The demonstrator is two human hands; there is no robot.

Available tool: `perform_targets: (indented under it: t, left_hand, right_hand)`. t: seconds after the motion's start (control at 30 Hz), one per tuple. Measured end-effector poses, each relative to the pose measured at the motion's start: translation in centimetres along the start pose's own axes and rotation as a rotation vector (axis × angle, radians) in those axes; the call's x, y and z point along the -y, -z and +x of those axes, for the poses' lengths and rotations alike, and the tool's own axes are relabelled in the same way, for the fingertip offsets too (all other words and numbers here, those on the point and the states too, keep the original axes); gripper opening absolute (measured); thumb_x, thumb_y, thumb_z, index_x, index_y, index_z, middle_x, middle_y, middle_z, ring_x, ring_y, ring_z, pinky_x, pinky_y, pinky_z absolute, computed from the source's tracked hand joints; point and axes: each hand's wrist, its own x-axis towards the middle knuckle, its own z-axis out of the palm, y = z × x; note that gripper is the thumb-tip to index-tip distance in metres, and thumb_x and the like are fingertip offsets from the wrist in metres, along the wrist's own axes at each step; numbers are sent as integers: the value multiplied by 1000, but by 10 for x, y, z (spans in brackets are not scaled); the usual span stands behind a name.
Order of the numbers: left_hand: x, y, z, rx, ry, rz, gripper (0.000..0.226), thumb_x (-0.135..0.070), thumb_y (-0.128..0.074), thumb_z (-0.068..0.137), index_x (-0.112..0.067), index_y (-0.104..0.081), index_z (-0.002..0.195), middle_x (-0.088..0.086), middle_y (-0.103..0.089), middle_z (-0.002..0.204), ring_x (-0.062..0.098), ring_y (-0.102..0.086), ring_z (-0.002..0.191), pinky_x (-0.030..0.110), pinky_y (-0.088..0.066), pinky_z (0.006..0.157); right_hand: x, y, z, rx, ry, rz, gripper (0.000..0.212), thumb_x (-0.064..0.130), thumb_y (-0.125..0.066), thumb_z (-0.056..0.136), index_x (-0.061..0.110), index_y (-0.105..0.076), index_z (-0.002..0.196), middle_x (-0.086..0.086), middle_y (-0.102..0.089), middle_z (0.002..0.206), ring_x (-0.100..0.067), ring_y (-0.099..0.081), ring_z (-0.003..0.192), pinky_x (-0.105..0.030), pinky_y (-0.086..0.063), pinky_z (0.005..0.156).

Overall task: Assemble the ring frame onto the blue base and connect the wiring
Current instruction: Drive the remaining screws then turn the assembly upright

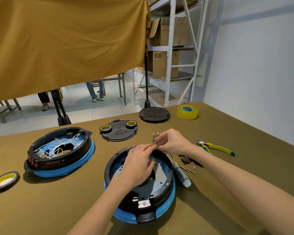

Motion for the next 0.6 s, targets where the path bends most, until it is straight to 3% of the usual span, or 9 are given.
perform_targets:
  t: [0.27,0.43,0.6]
  left_hand:
    - [8,-2,5,-12,-65,90,49,-29,-51,104,-35,-44,152,-12,-49,150,12,-40,139,31,-31,114]
    - [10,1,7,-29,-78,117,44,-22,-53,102,-30,-54,145,-10,-56,146,14,-48,135,31,-37,108]
    - [11,-1,6,-42,-62,89,44,-21,-54,101,-29,-55,145,-11,-55,147,13,-46,135,30,-37,107]
  right_hand:
    - [-9,-6,-1,9,-7,2,16,16,-73,87,17,-82,101,5,-76,91,-6,-70,82,-13,-52,64]
    - [-11,-14,-3,-97,63,-39,12,17,-75,88,19,-83,97,6,-76,90,-4,-68,82,-8,-47,65]
    - [-8,-16,-7,-96,128,-102,12,21,-72,89,22,-82,94,10,-74,86,-4,-66,84,-19,-53,76]
